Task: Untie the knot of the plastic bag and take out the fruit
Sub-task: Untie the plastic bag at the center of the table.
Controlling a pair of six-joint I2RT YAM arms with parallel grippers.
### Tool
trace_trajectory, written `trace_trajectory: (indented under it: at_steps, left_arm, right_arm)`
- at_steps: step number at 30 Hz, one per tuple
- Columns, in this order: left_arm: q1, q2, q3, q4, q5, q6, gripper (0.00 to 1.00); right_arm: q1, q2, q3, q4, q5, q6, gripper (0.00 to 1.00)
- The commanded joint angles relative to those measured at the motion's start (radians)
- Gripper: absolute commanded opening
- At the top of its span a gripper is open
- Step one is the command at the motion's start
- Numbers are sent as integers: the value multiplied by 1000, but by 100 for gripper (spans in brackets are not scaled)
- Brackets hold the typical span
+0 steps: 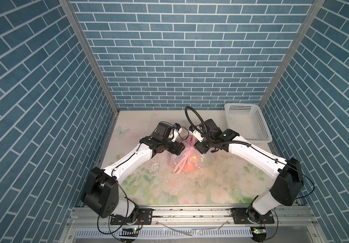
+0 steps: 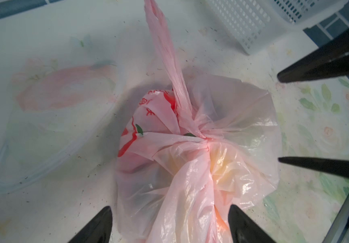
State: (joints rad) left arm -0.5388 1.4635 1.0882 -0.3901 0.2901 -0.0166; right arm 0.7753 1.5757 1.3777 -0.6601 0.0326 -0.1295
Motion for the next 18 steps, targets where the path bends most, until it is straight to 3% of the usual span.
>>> trace_trajectory:
  at_steps: [1,12,18]
  left_arm:
    - [-19,34,27,-36,39,46,84]
    - [-82,168,70,29,37,52,63]
    - [-87,181,43,75,-4,36,40]
  right_arm:
    - [-18,-56,-46,-48,-49,57,66]
    - [-82,-88,-166,90,-115,125,66]
    - [-92,-75,-201,156,-168,137,66]
